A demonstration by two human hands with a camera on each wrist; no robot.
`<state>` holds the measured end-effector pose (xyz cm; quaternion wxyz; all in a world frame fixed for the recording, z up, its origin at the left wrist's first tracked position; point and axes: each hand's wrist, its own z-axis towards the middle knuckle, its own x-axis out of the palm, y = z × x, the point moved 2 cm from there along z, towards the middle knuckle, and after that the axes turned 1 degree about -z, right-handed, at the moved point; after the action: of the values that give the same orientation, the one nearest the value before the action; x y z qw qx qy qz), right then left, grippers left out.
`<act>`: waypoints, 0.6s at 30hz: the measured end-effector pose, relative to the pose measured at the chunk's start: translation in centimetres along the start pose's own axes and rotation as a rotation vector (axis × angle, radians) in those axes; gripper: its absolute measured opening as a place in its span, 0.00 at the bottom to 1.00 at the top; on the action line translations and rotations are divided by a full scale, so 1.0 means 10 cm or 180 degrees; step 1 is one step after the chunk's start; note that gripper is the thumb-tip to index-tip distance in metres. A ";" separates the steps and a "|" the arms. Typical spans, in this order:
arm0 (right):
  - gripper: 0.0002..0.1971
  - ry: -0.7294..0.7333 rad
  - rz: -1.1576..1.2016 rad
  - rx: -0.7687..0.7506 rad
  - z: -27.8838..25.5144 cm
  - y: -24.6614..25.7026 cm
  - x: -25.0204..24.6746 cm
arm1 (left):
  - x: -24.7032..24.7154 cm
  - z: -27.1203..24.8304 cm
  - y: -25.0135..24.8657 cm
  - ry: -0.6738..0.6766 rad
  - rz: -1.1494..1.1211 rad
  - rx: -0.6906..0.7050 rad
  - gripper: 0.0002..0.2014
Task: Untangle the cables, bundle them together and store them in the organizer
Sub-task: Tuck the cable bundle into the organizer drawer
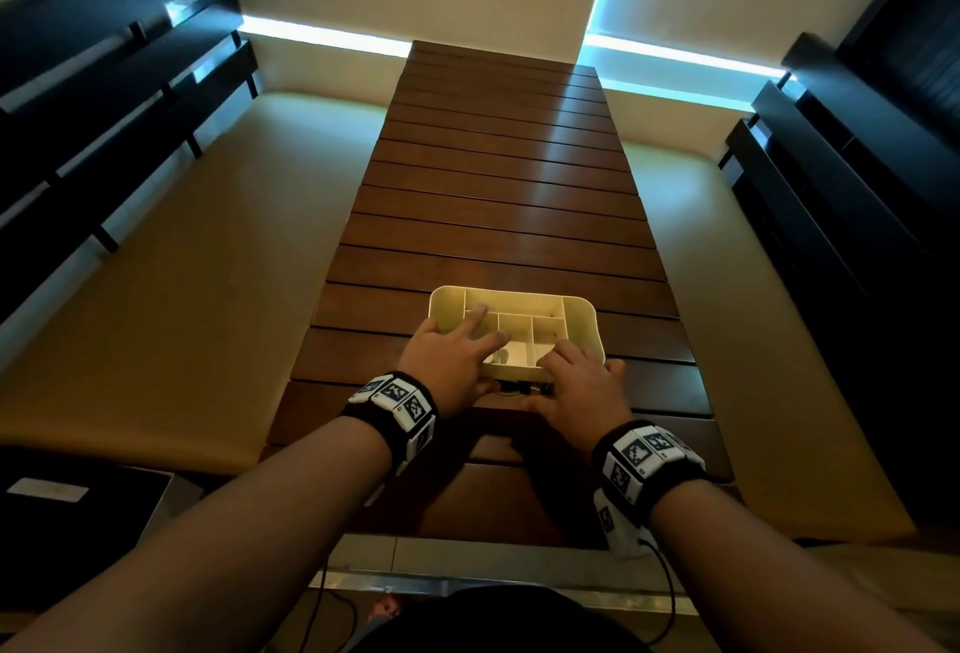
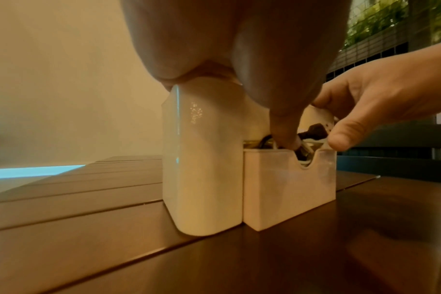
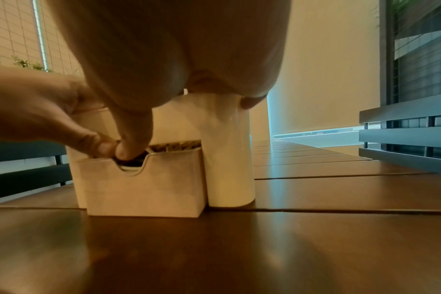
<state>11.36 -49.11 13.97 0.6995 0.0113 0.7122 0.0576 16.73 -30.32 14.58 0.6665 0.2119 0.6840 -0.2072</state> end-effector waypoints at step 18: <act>0.13 -0.0025 -0.0084 0.0314 0.08 0.09 -0.03 | 0.02 0.04 0.00 0.0002 -0.0213 -0.0054 0.29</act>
<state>12.14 -48.22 14.35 0.7016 0.0366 0.7115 0.0131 17.00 -30.56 14.36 0.6608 0.1834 0.6927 -0.2235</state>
